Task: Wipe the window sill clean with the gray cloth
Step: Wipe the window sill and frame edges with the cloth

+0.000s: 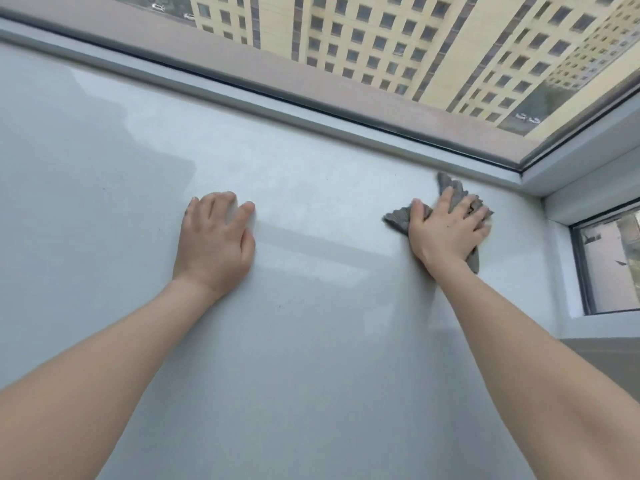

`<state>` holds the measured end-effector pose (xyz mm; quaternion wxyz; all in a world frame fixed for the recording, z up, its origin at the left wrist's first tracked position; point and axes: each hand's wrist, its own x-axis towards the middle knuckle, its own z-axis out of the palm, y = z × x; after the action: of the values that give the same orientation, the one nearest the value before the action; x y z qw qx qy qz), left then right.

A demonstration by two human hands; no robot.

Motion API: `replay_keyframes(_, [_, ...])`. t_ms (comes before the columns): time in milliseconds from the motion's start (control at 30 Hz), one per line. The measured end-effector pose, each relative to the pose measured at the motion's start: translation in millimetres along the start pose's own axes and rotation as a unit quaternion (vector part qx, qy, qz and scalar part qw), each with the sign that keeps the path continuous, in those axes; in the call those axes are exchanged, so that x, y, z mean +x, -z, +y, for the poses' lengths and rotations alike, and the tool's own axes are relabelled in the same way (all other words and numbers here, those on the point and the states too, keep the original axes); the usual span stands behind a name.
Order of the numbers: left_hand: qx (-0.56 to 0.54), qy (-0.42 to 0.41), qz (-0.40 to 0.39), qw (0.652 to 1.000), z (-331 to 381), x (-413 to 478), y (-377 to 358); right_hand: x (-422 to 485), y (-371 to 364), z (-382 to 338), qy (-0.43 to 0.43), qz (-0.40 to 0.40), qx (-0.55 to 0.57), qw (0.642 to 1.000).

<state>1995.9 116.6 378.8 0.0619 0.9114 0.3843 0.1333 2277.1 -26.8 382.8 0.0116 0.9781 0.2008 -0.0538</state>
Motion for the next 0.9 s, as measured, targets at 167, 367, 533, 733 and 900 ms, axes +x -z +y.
replay_keyframes(167, [-0.002, -0.003, 0.006, 1.000, 11, -13, -1, -8, -4, -87, 0.125, 0.006, 0.011, 0.992])
replay_keyframes(367, [0.005, 0.014, -0.030, 0.999, 16, -22, 3, -92, -2, -15, 0.547, -0.036, -0.038, 0.836])
replay_keyframes(533, [0.007, 0.022, -0.045, 0.999, 24, -33, 5, -31, 5, 10, 0.489, -0.011, -0.035, 0.872])
replay_keyframes(733, [0.012, 0.022, -0.044, 0.999, 32, -47, 9, -43, -6, -83, 0.294, 0.011, 0.002, 0.956])
replay_keyframes(900, [0.014, 0.022, -0.047, 0.999, 38, -59, 12, -108, -6, -24, 0.551, -0.001, -0.006, 0.835])
